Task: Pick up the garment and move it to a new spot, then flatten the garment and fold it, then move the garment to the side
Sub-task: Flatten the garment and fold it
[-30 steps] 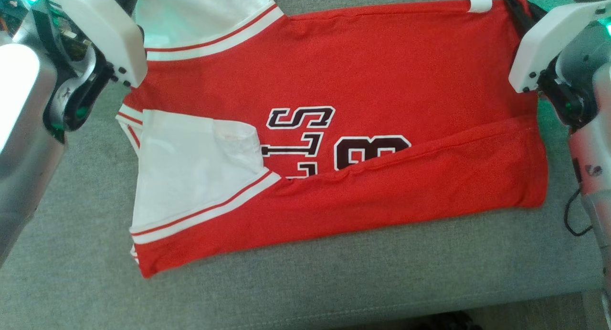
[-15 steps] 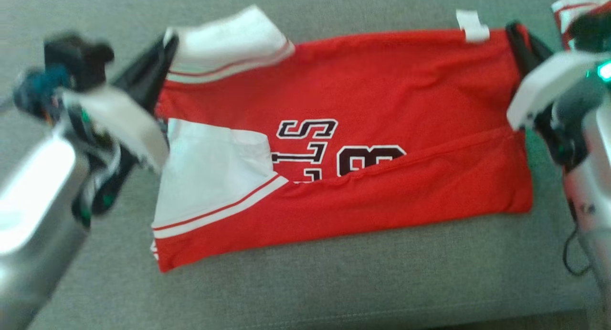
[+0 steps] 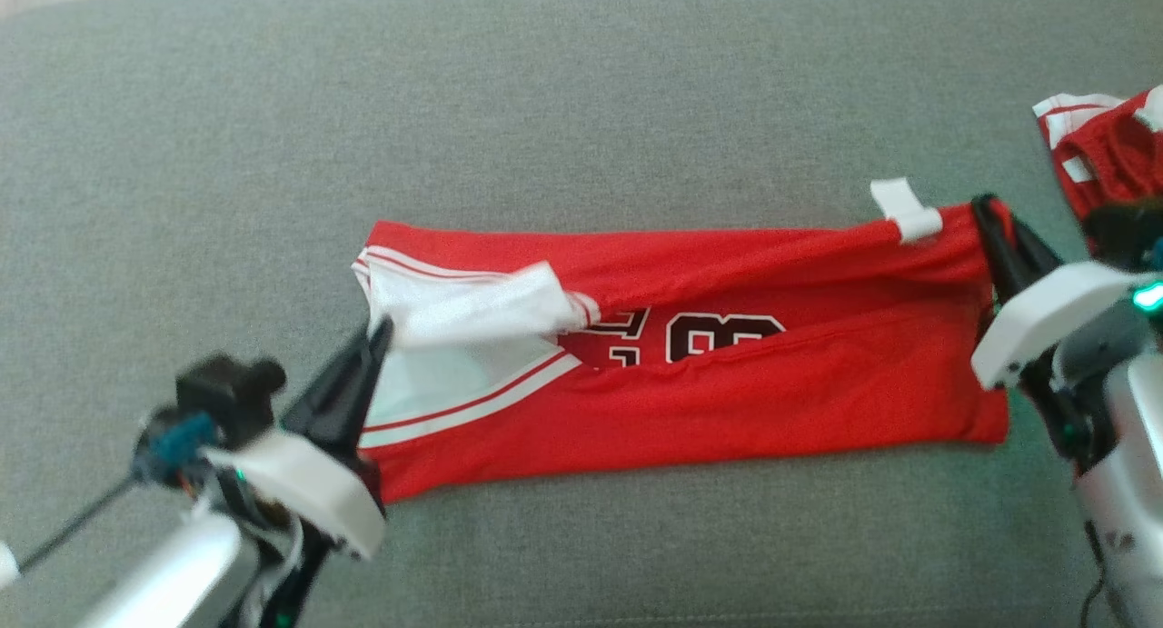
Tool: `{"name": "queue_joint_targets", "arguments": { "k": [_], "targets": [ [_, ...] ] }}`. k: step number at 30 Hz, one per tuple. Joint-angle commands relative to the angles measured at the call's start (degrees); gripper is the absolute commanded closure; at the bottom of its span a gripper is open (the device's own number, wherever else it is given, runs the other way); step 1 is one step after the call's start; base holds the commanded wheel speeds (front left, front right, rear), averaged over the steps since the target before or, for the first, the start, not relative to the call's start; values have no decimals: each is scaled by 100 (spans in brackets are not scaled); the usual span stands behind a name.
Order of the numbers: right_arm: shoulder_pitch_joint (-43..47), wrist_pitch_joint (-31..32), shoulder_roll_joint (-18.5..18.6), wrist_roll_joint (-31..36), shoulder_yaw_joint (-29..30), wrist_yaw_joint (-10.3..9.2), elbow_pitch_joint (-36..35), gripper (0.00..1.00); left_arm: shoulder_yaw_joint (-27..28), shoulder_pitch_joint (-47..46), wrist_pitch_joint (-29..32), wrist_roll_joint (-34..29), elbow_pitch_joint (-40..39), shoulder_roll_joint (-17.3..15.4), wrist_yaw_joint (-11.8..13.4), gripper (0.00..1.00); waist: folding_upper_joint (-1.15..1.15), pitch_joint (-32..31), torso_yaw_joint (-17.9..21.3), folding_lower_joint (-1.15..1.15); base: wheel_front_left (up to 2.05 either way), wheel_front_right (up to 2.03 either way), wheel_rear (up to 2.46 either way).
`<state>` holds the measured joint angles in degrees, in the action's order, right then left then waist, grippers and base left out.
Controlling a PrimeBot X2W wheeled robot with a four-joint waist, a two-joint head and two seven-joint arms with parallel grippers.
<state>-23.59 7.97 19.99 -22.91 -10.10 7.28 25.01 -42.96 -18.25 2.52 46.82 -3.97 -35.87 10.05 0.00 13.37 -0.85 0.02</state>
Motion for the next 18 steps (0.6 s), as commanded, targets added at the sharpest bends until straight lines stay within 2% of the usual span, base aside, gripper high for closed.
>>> {"name": "queue_joint_targets", "arguments": {
  "k": [1,3,4,6,7,8,10,13,18],
  "targets": [
    [87,-56,-10,50,-7,21,-240,100,206,-119,-113,-25,-108,-134,34,100,0,-36,-5,-2,0,0,0],
    [246,-53,-59,97,37,21,-311,100,140,30,-245,-47,11,-59,46,100,0,-68,13,-2,0,0,0],
    [314,-58,-81,137,56,21,-335,95,105,96,-307,-52,82,-16,41,100,0,-87,25,-2,0,0,0],
    [436,-102,-145,218,131,21,-364,60,77,208,-467,-38,239,86,29,100,0,-133,46,-2,0,0,0],
    [500,-130,-190,245,176,21,-370,33,66,256,-574,-51,320,134,23,100,0,-161,53,-2,0,0,0],
    [565,-179,-239,265,216,21,-385,1,71,318,-689,-52,407,185,33,72,0,-192,64,-2,0,0,0],
    [709,-298,-345,301,316,21,-413,0,87,475,-912,-31,546,283,69,0,0,-268,87,-2,0,0,0],
    [978,-485,-462,352,505,21,-430,0,134,767,-1240,42,720,393,117,0,0,-413,98,-2,0,0,0],
    [1479,-719,-664,405,970,21,-460,0,405,1250,-1633,95,877,560,337,0,0,-671,49,-2,0,0,0]
  ]
}}
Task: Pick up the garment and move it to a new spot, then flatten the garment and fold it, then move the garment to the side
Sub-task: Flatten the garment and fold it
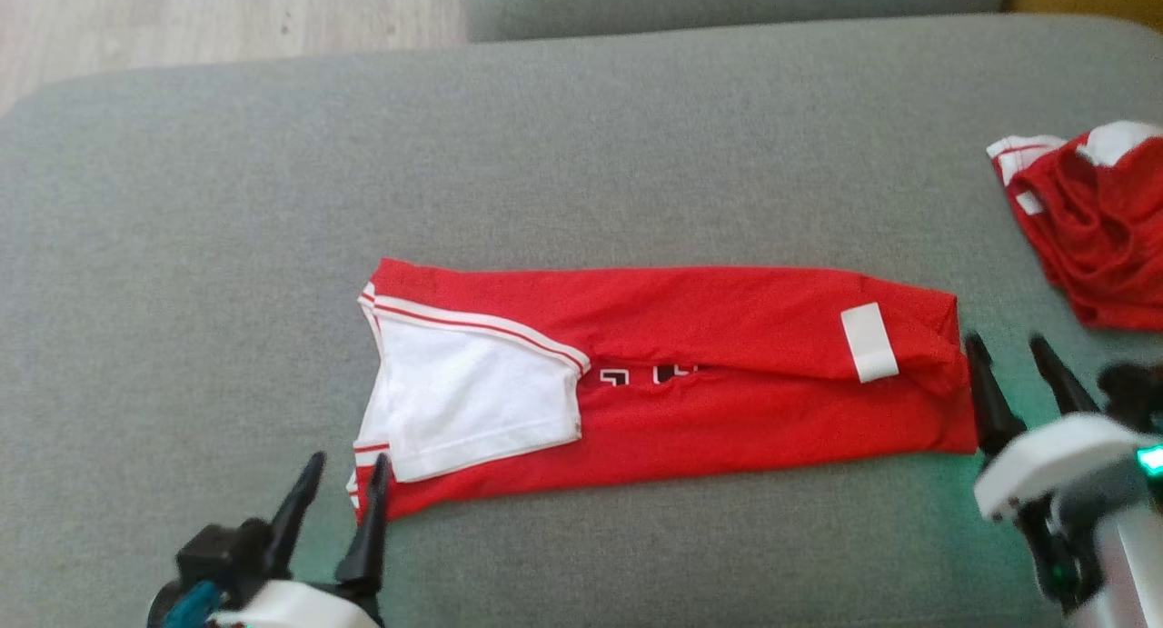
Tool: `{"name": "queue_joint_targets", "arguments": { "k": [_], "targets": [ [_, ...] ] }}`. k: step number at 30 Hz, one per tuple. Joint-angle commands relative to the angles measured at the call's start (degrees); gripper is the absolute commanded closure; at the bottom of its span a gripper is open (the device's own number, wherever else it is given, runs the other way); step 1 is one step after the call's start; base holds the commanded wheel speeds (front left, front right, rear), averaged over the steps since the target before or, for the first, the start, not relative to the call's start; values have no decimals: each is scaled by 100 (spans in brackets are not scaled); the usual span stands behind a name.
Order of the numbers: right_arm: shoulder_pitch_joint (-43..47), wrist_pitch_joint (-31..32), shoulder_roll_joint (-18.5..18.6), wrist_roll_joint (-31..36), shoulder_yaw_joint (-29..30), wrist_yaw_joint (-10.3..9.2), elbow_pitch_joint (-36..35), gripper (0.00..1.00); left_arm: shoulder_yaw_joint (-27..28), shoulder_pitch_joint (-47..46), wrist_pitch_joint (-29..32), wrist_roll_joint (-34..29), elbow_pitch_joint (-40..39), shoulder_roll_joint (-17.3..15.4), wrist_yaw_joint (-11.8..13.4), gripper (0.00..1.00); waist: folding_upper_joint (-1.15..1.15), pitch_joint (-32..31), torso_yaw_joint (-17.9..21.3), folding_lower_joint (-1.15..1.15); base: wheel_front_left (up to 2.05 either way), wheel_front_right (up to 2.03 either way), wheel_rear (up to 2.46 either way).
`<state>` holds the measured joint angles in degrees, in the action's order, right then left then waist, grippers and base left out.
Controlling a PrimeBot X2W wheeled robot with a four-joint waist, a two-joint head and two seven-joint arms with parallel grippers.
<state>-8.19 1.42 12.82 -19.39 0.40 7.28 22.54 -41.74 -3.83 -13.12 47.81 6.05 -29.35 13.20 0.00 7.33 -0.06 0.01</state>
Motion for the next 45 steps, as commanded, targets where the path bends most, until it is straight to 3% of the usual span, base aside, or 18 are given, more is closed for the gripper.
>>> {"name": "queue_joint_targets", "arguments": {
  "k": [1,10,14,21,31,32,33,35,40,45],
  "targets": [
    [28,-85,16,63,8,21,-240,0,372,-120,-110,-25,-129,-58,78,0,0,-107,-50,-1,0,0,0],
    [173,98,-201,265,372,21,-513,0,997,206,-184,-462,-408,108,540,0,0,-209,-231,-1,0,0,0],
    [-2,193,-248,351,356,21,-414,0,1080,253,-186,-579,-524,131,616,0,0,-166,-299,-1,0,0,0],
    [-305,331,-193,857,492,21,275,0,1120,288,-186,-685,-658,149,656,0,0,-86,-521,-1,0,0,0],
    [-499,636,-330,1078,687,21,1260,0,1091,302,-168,-755,-751,120,720,0,0,-88,-686,-1,0,0,0],
    [-545,661,-378,1003,640,21,1395,36,1073,298,-149,-777,-789,106,738,0,0,-109,-680,-1,0,0,0],
    [-564,662,-398,962,607,21,1453,61,1065,298,-138,-786,-808,101,750,0,0,-123,-671,-1,0,0,0],
    [-609,632,-413,904,541,21,1545,100,1044,299,-112,-806,-847,90,774,0,0,-153,-634,-1,0,0,0],
    [-822,485,-343,838,493,21,1639,100,995,311,-54,-856,-946,49,823,0,0,-208,-463,-1,0,0,0],
    [-967,488,35,674,555,21,1396,100,958,288,-20,-878,-1019,60,854,0,0,-238,-270,-1,0,0,0]
  ]
}}
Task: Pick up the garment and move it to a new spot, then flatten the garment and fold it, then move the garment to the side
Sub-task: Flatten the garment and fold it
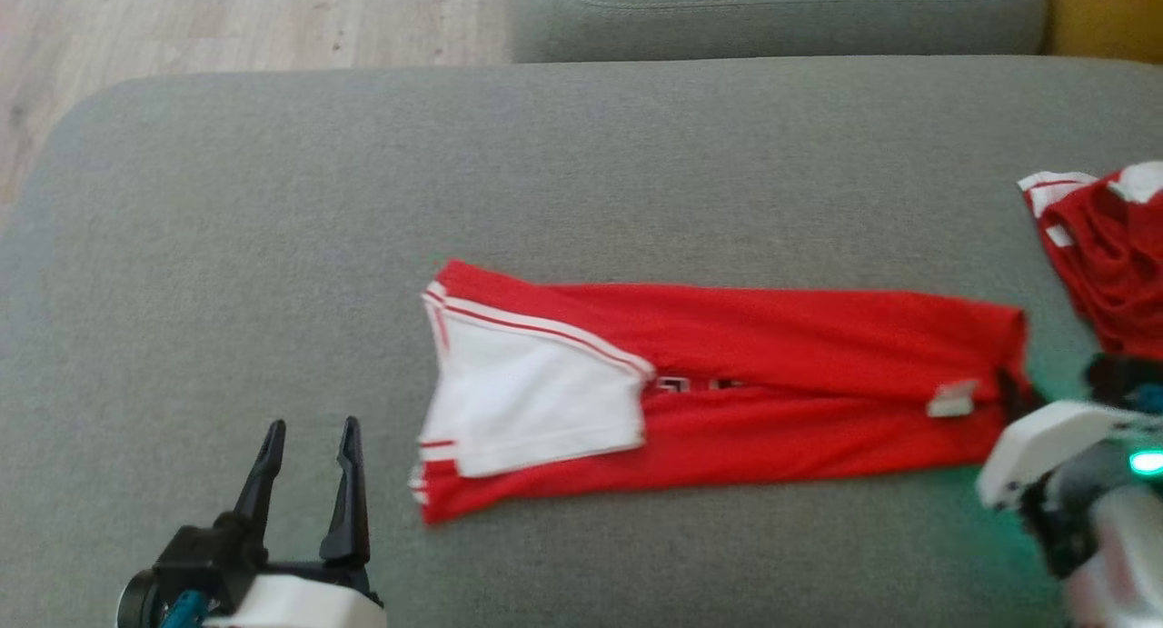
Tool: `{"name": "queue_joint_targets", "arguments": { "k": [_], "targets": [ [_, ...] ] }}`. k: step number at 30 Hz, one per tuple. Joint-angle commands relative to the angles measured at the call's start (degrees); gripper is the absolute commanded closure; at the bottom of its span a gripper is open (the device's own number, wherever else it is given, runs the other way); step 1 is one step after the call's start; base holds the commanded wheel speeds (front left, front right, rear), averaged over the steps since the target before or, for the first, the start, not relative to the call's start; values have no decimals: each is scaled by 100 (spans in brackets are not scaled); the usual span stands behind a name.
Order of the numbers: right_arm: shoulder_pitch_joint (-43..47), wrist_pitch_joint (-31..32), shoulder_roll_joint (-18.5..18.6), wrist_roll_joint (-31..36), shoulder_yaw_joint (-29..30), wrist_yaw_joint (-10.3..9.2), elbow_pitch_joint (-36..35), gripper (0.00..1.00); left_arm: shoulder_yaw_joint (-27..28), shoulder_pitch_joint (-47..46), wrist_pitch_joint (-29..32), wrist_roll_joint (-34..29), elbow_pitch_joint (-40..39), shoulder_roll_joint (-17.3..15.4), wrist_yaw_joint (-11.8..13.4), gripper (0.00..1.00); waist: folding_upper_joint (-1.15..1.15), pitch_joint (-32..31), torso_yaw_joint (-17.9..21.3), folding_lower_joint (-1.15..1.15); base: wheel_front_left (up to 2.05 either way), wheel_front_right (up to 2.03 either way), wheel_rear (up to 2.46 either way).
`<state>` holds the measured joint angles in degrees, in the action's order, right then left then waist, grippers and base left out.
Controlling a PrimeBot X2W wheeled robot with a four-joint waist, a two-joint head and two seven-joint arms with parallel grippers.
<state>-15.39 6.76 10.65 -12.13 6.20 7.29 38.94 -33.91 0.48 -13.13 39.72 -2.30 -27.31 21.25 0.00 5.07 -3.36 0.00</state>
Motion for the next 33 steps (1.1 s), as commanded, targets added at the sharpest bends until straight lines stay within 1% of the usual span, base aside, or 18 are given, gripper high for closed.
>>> {"name": "queue_joint_targets", "arguments": {
  "k": [1,4,6,9,10,14,20,24,28,33],
  "targets": [
    [-247,-13,325,-131,43,20,-321,100,166,-146,-17,-69,-185,-134,51,0,0,-18,92,0,0,0,0],
    [-171,144,566,-364,226,20,-612,100,151,-144,-25,-61,-163,-98,49,0,0,-38,184,0,0,0,0],
    [-100,284,649,-562,335,20,-846,100,148,-139,-35,-55,-139,-76,43,0,0,-48,238,0,0,0,0],
    [11,562,653,-844,371,20,-1313,100,151,-134,-50,-45,-102,-56,27,0,0,-55,311,0,0,0,0],
    [11,562,653,-844,371,20,-1313,100,151,-134,-50,-45,-102,-56,27,0,0,-55,311,0,0,0,0],
    [193,934,491,-1092,185,20,-2101,100,149,-150,-60,-40,-49,-38,11,0,0,-55,365,0,0,0,0],
    [516,1387,51,-1336,-457,20,-3247,100,100,-239,-55,-51,25,-12,-44,0,0,-60,281,0,0,0,0],
    [564,1525,-271,-1439,-1023,20,-3719,100,104,-274,-54,-40,81,-19,-67,0,0,-60,178,0,0,0,0],
    [479,1537,-592,-1584,-1716,20,-3779,100,113,-304,-63,-30,108,-10,-89,0,0,-54,71,0,0,0,0],
    [234,1265,-765,-1832,-2549,20,-3386,100,76,-372,-65,-37,150,23,-142,0,0,-20,-113,0,0,0,0]
  ]
}}
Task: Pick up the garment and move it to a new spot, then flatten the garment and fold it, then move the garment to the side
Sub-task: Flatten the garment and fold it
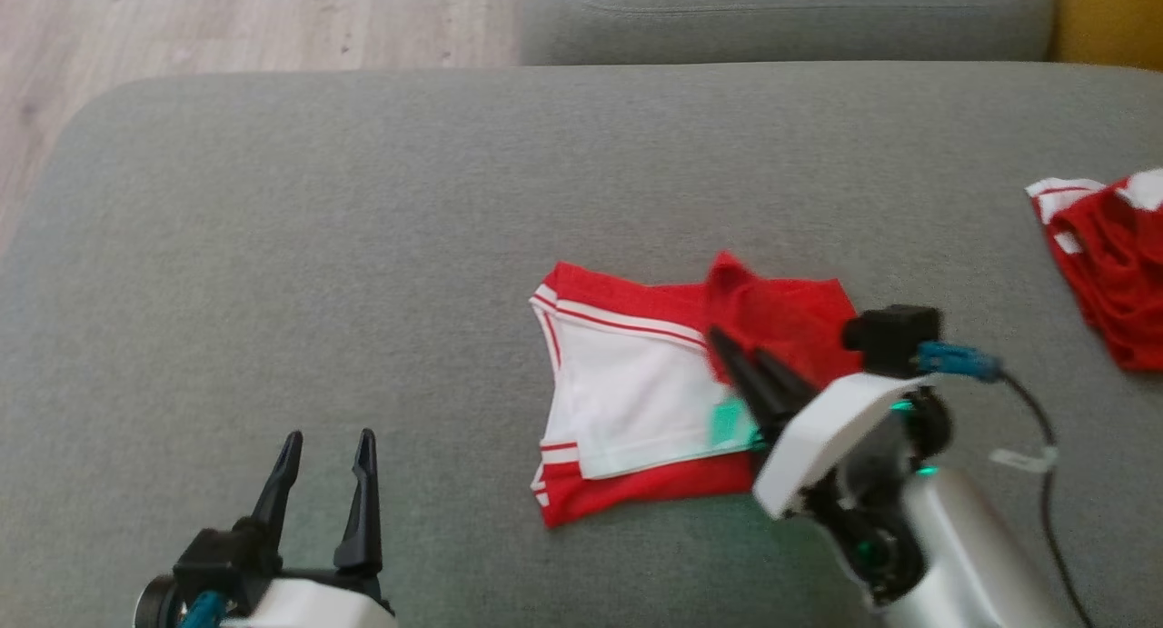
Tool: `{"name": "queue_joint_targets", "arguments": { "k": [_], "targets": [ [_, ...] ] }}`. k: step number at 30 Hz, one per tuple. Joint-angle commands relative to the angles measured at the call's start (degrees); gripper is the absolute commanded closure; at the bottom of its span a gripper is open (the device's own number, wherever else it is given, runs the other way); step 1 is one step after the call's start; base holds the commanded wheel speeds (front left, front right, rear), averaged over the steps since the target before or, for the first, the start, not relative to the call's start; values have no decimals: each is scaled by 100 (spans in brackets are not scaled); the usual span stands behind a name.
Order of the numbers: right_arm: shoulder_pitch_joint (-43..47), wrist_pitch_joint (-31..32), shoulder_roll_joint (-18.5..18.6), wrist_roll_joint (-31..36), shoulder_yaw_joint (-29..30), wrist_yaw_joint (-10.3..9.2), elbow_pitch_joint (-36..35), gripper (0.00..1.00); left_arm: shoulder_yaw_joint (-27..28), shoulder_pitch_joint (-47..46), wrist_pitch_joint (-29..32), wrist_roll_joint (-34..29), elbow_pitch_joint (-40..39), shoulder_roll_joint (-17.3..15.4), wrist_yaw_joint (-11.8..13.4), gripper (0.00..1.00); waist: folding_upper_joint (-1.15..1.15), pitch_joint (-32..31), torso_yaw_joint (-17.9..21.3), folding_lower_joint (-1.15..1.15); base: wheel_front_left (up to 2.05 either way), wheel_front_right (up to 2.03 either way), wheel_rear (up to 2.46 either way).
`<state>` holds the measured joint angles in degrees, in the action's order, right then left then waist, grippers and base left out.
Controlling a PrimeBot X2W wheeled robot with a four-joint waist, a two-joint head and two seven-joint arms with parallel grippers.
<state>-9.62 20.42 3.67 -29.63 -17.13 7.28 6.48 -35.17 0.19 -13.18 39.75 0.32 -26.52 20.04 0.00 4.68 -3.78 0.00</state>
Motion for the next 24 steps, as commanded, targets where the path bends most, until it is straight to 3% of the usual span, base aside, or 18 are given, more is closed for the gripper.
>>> {"name": "queue_joint_targets", "arguments": {
  "k": [1,11,13,14,15,19,24],
  "targets": [
    [-402,-189,-73,-205,-380,21,-49,100,196,-359,-61,-41,-104,-49,-32,0,0,27,-113,0,0,0,0],
    [-1066,-1123,-78,-717,-1452,21,1337,100,190,-396,-89,-33,-7,12,-82,0,0,74,-466,0,0,0,0],
    [-1162,-1220,-79,-801,-1625,21,1579,55,194,-391,-96,-34,3,18,-84,0,0,73,-489,0,0,0,0],
    [-1204,-1289,-79,-872,-1704,21,1654,6,194,-391,-98,-35,8,21,-84,0,0,71,-495,0,0,0,0],
    [-1237,-1342,-79,-973,-1787,21,1709,0,196,-390,-100,-33,14,25,-83,0,0,68,-496,0,0,0,0],
    [-1415,-1617,-79,-1245,-2016,21,1785,0,189,-383,-108,-36,28,44,-88,0,0,51,-435,0,0,0,0],
    [-1600,-1976,-79,-1026,-1905,21,1840,0,131,-406,-110,-55,44,82,-110,0,0,35,-342,0,0,0,0]
  ]
}}
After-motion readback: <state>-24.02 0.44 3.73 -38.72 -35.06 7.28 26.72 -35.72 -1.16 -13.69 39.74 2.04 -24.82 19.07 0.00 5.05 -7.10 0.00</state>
